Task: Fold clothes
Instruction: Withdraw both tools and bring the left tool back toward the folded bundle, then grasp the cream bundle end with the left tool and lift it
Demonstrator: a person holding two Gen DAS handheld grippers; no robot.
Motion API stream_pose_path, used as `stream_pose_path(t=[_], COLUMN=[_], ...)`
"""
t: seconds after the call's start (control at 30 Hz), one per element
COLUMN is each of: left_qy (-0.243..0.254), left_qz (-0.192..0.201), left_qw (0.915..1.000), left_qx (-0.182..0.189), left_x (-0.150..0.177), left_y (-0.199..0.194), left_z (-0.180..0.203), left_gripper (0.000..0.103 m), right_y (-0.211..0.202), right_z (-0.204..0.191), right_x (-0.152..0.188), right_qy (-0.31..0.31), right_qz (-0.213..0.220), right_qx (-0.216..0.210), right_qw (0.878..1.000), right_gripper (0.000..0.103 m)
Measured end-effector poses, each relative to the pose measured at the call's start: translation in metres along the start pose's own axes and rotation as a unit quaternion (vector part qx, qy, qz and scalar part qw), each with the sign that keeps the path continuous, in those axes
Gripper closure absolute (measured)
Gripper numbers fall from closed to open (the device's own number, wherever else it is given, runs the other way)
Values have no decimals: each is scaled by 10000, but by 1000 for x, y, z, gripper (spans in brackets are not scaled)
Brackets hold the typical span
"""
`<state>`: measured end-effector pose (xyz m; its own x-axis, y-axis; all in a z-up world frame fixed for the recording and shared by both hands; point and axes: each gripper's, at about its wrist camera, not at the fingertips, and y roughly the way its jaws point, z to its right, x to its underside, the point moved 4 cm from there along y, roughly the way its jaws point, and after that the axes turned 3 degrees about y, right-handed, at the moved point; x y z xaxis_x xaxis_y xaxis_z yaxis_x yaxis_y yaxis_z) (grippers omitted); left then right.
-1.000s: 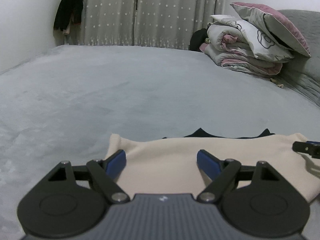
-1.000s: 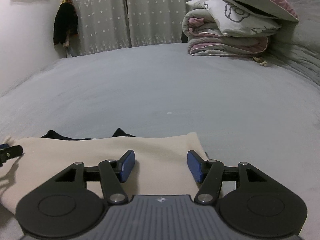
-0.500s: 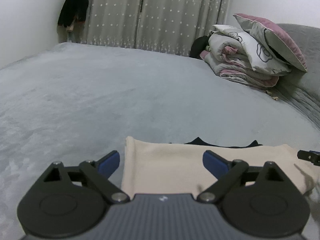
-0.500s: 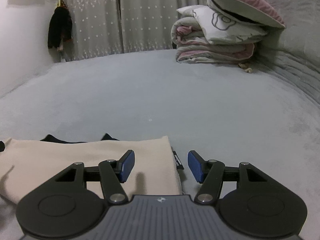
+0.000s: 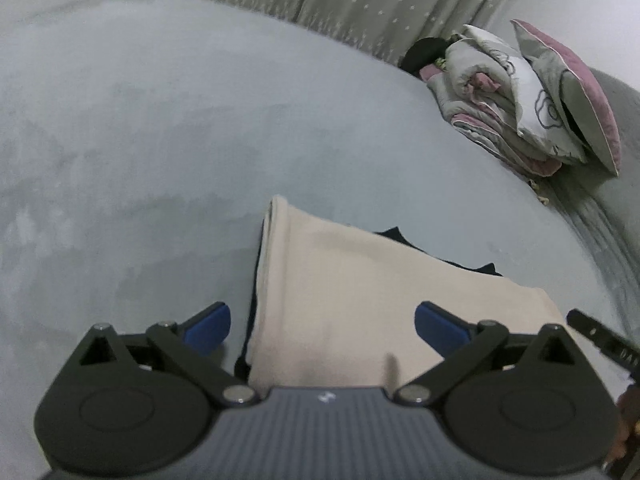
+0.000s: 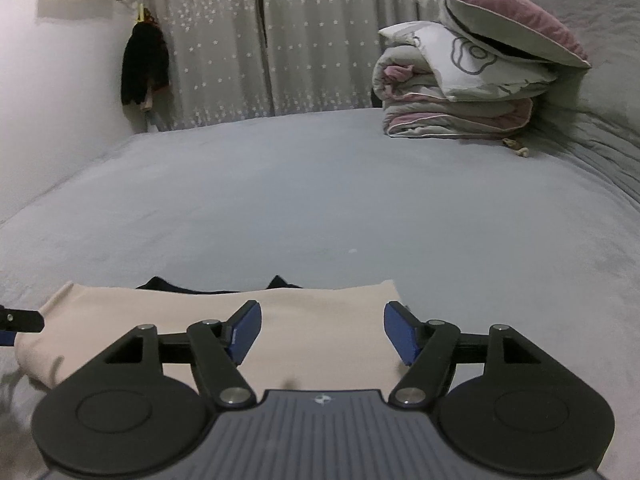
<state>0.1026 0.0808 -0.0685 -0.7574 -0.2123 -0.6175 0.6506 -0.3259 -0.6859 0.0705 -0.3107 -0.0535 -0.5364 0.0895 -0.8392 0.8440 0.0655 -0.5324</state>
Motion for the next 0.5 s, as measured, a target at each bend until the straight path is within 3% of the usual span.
stream_pose_path(t=[0.2, 0.5], left_qy=[-722, -1650], left_qz=[-336, -714], left_qw=[9957, 9782], left_qx=[465, 1036], left_x=[1, 7], left_y=[7, 11], left_z=[-21, -53], left_gripper=[0, 0], right_y=[5, 13], right_z=[-15, -32], right_x=[5, 10], right_qy=[-128, -254], right_qz=[-77, -162], right_qx=[-79, -209], right_qw=[9999, 9993], right_gripper=[33, 32])
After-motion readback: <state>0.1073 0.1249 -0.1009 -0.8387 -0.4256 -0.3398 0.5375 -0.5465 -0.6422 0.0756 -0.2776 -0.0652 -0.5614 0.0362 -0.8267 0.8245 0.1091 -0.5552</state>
